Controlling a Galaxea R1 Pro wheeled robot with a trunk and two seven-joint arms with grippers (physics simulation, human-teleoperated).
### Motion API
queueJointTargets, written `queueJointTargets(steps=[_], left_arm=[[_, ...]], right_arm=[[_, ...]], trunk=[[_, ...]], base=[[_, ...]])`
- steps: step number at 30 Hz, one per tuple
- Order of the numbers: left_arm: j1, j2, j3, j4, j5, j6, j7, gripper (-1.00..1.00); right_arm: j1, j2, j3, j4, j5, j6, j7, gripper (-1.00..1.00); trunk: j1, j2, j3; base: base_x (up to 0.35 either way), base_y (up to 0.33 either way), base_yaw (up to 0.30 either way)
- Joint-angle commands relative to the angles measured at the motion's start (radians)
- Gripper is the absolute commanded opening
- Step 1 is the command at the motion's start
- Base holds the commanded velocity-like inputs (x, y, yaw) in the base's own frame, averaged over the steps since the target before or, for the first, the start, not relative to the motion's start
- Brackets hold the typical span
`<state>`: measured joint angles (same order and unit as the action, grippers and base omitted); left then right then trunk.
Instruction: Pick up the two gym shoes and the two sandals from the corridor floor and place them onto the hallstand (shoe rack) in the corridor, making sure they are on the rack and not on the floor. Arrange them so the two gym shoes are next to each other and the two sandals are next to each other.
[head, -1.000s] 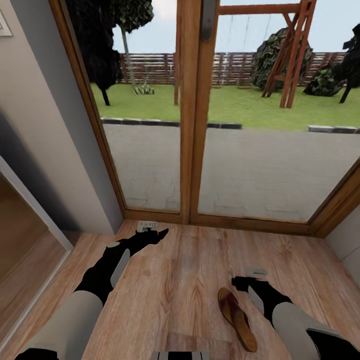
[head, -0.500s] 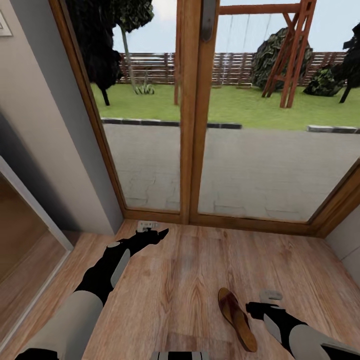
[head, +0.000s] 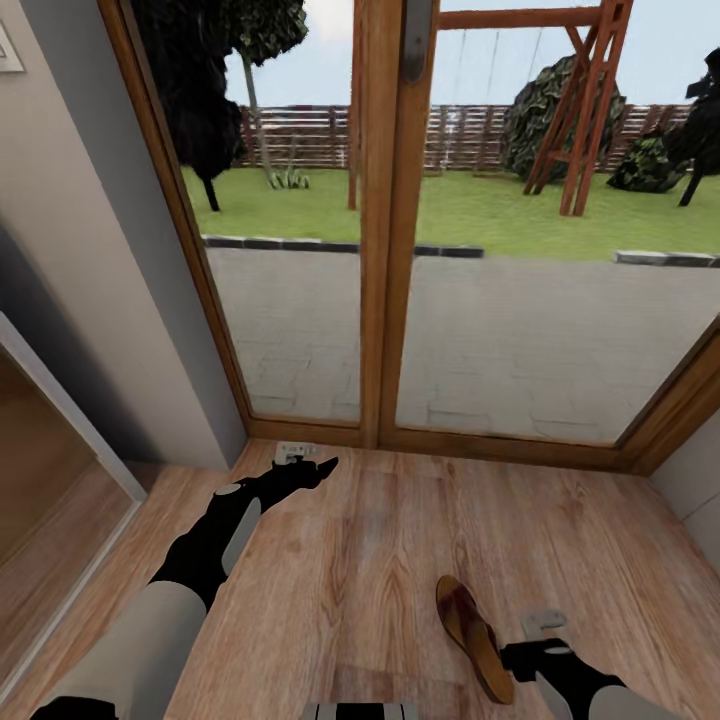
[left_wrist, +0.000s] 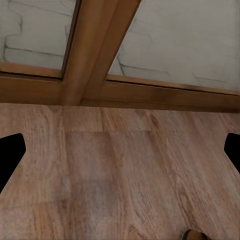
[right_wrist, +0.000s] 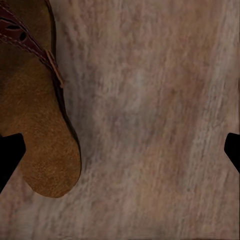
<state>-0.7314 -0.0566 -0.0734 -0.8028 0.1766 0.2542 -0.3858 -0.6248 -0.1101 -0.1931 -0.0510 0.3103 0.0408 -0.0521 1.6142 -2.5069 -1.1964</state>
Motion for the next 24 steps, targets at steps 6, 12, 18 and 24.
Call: queueJointTargets(steps=[6,12,18,24], left_arm=[[0.0,0.0,0.0,-0.001,0.011,0.01,-0.001,1.0],[0.0,0.0,-0.001,-0.001,0.011,0.01,-0.001,1.0],[0.0,0.0,-0.001,-0.001,0.011,0.01,-0.001,1.0],[0.0,0.0,-0.001,-0.001,0.011,0.01,-0.001,1.0]], right_arm=[[0.007,0.001,-0.008,0.0,0.05,0.005,-0.001,1.0],[0.008,0.001,-0.008,-0.001,0.055,0.005,-0.002,1.0],[0.008,0.002,-0.007,-0.003,0.057,0.005,-0.002,1.0],[0.008,0.005,-0.005,-0.004,0.058,0.005,-0.002,1.0]], trunk=[[0.0,0.0,-0.001],[0.0,0.0,-0.001],[0.0,0.0,-0.001],[0.0,0.0,-0.001]], base=[[0.0,0.0,0.0],[0.0,0.0,0.0],[0.0,0.0,0.0],[0.0,0.0,0.0]])
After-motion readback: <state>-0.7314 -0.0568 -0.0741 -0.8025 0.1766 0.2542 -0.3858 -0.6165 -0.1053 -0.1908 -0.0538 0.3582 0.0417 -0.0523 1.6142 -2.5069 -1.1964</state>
